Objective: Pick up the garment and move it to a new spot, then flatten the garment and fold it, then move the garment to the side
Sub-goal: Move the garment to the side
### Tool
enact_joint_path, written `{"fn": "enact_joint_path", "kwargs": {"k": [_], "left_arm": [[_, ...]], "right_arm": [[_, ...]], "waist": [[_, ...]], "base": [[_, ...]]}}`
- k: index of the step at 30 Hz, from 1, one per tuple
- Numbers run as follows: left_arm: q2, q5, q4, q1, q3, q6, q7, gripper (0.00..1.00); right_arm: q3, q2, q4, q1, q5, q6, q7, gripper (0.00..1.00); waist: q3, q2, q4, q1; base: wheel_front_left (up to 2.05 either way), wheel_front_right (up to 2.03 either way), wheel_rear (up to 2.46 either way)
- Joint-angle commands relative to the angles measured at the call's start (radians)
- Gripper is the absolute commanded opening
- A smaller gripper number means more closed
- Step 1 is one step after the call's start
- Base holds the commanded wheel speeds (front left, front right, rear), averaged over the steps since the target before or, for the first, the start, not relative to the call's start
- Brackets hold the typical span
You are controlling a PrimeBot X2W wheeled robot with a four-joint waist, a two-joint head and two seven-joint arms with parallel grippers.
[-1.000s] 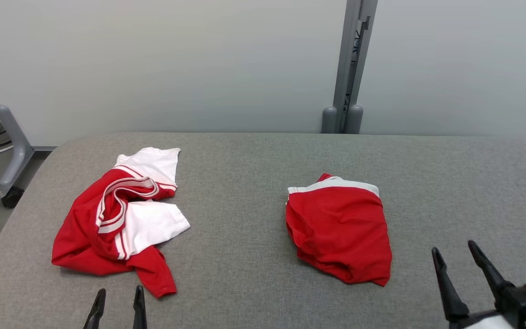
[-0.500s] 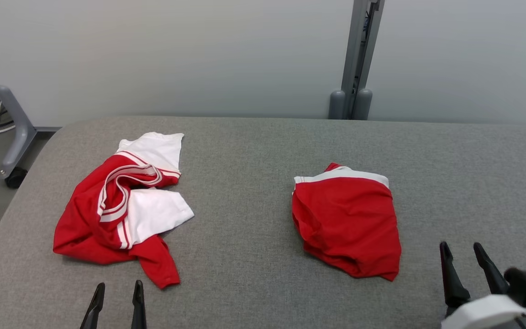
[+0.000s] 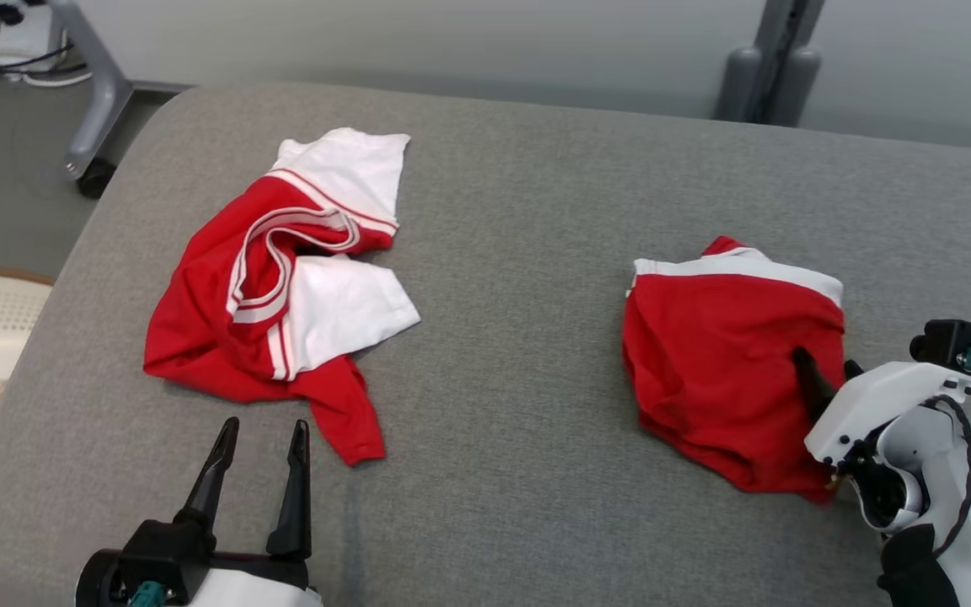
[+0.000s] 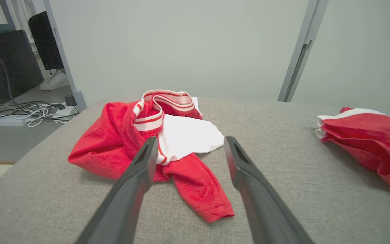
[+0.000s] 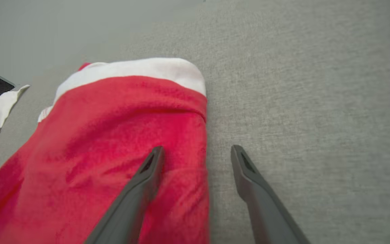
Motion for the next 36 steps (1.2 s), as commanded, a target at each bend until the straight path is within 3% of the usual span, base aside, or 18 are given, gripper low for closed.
{"fn": "enact_joint_path", "kwargs": {"k": [1,5,6,10,15,20,24,29,36], "left_arm": [[0.002,-0.013,0.003,-0.028,-0.008,0.003,-0.002,1.00],[0.003,-0.029,0.007,-0.030,-0.023,0.017,-0.002,1.00],[0.003,-0.033,0.005,-0.027,-0.022,0.021,-0.002,1.00],[0.002,-0.053,-0.022,-0.002,-0.007,0.043,-0.002,1.00],[0.002,-0.062,-0.056,-0.012,-0.004,0.041,-0.002,1.00],[0.003,-0.034,-0.109,-0.052,0.001,0.022,-0.002,1.00],[0.003,-0.003,-0.137,-0.109,0.003,-0.013,-0.002,1.00],[0.003,0.030,-0.144,-0.188,-0.010,-0.049,-0.002,1.00],[0.003,0.044,-0.129,-0.219,-0.010,-0.068,-0.002,1.00]], "right_arm": [[0.000,0.003,0.042,-0.030,-0.005,0.001,0.021,1.00],[0.005,0.019,0.128,-0.057,0.058,0.001,0.059,1.00],[0.009,0.021,0.136,-0.063,0.073,0.001,0.054,0.00],[0.036,0.007,0.088,-0.073,0.142,0.001,0.017,0.00],[0.087,-0.056,-0.026,-0.079,0.162,0.000,0.030,0.00],[0.097,-0.131,-0.204,-0.097,0.171,0.001,0.063,0.00],[0.068,-0.177,-0.264,-0.136,0.114,0.001,0.113,0.00],[0.000,-0.237,-0.243,-0.231,-0.005,0.001,0.165,0.00],[-0.075,-0.336,-0.176,-0.358,-0.184,0.001,0.227,0.00]], "waist": [[0.050,0.0000,0.058,0.0000],[0.053,0.0000,0.071,0.0000],[0.050,0.0000,0.068,0.0000],[0.032,0.0000,-0.001,0.0000],[0.059,0.0000,-0.099,0.0000],[0.137,0.0000,-0.229,0.0000],[0.216,0.0000,-0.294,0.0000],[0.312,0.0000,-0.302,0.0000],[0.377,0.0000,-0.238,0.0000]], "base": [[0.00,0.00,0.00],[0.00,0.00,0.00],[0.00,0.00,0.00],[0.00,0.00,0.00],[0.00,0.00,0.00],[0.00,0.00,0.00],[0.00,0.00,0.00],[0.00,0.00,0.00],[0.00,0.00,0.00]]}}
